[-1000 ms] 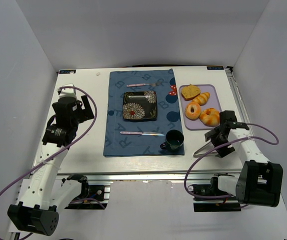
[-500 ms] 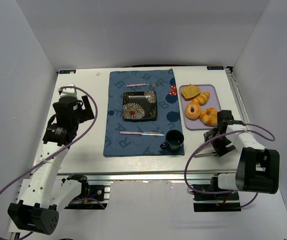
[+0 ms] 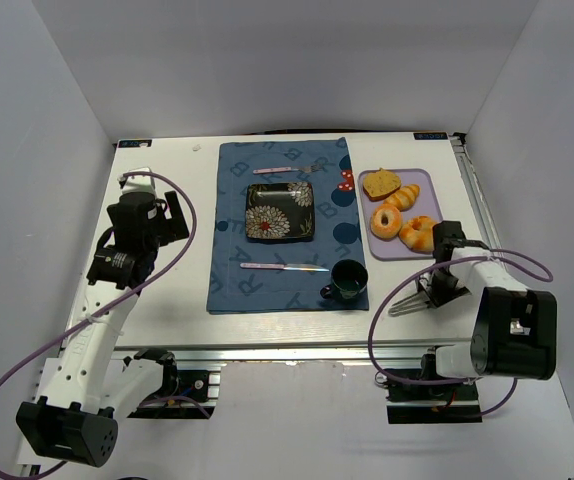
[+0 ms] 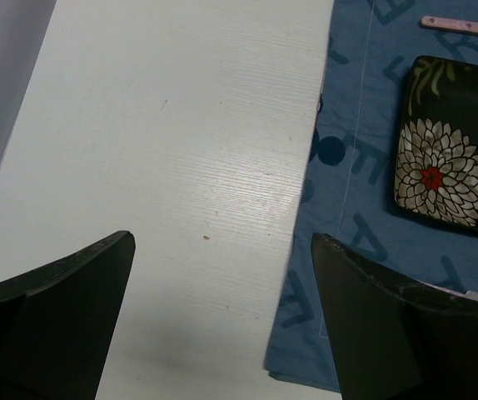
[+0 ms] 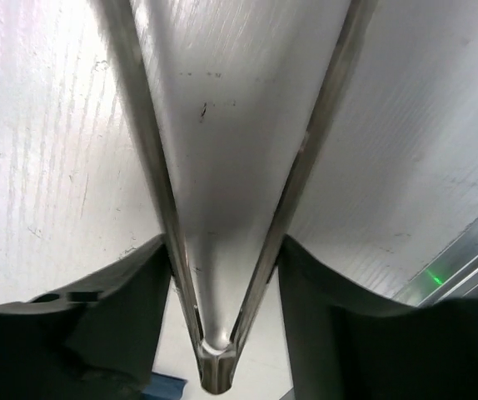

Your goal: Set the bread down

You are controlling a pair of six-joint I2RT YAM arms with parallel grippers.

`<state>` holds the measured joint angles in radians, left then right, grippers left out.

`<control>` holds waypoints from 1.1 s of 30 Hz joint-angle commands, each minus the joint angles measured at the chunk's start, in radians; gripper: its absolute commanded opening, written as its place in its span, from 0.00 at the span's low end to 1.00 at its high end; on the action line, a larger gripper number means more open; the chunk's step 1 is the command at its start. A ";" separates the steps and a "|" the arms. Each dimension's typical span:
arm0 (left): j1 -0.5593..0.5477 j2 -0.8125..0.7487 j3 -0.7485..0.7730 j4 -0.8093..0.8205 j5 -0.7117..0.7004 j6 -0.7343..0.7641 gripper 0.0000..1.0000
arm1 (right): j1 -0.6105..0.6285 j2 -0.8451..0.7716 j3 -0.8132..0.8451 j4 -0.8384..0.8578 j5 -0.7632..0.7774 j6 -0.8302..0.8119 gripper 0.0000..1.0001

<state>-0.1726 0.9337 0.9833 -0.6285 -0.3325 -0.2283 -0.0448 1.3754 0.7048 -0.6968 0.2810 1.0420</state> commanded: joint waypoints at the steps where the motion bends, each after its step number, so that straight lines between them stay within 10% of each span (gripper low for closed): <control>1: -0.004 -0.004 0.023 0.007 0.001 0.006 0.98 | -0.004 -0.050 0.015 -0.018 0.066 0.012 0.53; 17: -0.005 -0.026 0.000 0.062 0.053 -0.014 0.98 | -0.004 -0.337 0.416 -0.384 -0.023 -0.310 0.55; 33: -0.005 -0.056 -0.017 0.087 0.101 -0.043 0.98 | 0.005 -0.070 0.814 -0.449 -0.405 -0.648 0.47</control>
<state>-0.1741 0.9039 0.9749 -0.5579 -0.2455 -0.2638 -0.0437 1.2766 1.4784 -1.1301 -0.0338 0.4942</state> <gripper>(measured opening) 0.983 0.476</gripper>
